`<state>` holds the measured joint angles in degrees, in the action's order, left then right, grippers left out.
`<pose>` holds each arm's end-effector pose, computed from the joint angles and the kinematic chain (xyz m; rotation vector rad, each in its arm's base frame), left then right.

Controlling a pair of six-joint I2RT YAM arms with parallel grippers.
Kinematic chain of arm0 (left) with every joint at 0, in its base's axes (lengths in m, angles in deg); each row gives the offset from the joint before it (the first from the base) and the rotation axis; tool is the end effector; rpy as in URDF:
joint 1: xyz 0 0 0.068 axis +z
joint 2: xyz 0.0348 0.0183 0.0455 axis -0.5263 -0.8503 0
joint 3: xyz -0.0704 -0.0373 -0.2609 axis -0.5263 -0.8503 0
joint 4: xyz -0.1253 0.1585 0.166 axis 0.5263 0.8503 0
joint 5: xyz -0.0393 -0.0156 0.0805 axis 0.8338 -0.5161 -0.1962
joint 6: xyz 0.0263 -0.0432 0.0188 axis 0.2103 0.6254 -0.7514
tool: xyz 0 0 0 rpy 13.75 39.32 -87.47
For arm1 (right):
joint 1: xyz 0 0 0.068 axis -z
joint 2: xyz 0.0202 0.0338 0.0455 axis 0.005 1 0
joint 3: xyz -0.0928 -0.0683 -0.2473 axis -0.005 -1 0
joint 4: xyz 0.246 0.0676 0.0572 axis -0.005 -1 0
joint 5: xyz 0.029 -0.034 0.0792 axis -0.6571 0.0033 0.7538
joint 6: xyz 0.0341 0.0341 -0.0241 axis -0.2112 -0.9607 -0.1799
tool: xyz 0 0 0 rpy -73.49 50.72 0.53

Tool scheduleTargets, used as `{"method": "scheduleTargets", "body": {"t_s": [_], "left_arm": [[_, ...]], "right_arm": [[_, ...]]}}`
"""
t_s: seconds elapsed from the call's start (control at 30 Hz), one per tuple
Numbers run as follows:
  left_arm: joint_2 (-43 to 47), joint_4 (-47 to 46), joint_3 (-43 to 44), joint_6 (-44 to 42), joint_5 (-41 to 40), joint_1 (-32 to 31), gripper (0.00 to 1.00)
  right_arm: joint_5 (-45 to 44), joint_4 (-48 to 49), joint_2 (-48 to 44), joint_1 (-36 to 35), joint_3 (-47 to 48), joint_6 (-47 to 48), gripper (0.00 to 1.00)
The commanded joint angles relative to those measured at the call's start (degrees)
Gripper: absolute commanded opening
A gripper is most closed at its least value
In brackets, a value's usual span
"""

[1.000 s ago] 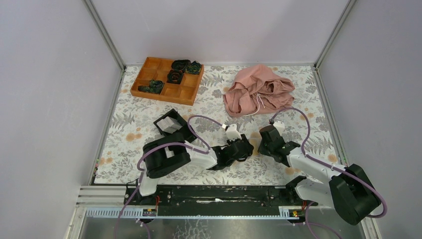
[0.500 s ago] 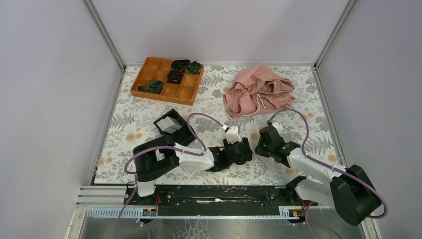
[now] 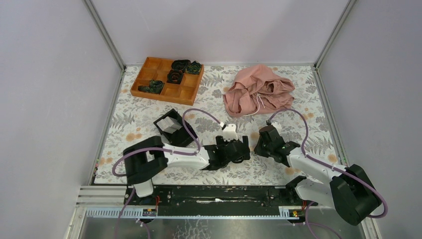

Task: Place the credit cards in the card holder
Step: Insert the credit card into the card holder, then pick up the credit card from the storage box.

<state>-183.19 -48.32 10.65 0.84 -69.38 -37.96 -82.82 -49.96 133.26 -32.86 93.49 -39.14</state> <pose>0.1405 -0.3298 0.1569 0.0022 2.3066 -0.5711 0.1722 0.1037 0.1552 0.2502 2.4347 0.4038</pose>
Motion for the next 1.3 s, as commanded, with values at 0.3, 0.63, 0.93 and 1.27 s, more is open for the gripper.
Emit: {"method": "scheduleTargets", "body": {"t_s": [0.3, 0.63, 0.93, 1.27], "left_arm": [[23.81, -0.21, -10.28, -3.01, -12.36, 0.31, 1.00], [47.67, 8.83, -24.06, 5.28, -22.97, 0.32, 1.00], [60.21, 21.73, -27.68, 12.10, -29.41, 0.32, 1.00], [69.40, 29.06, -27.72, 13.80, -34.64, 0.39, 1.00]], "right_arm": [[2.01, -3.13, -6.67, -0.75, 7.49, 4.60, 0.28], [5.41, -0.15, -4.12, -5.47, 17.57, 11.62, 0.52], [3.38, 7.97, 9.87, -12.72, 32.96, 18.87, 0.58], [7.82, 25.49, 21.55, -15.37, 43.55, 28.24, 0.80]]}}
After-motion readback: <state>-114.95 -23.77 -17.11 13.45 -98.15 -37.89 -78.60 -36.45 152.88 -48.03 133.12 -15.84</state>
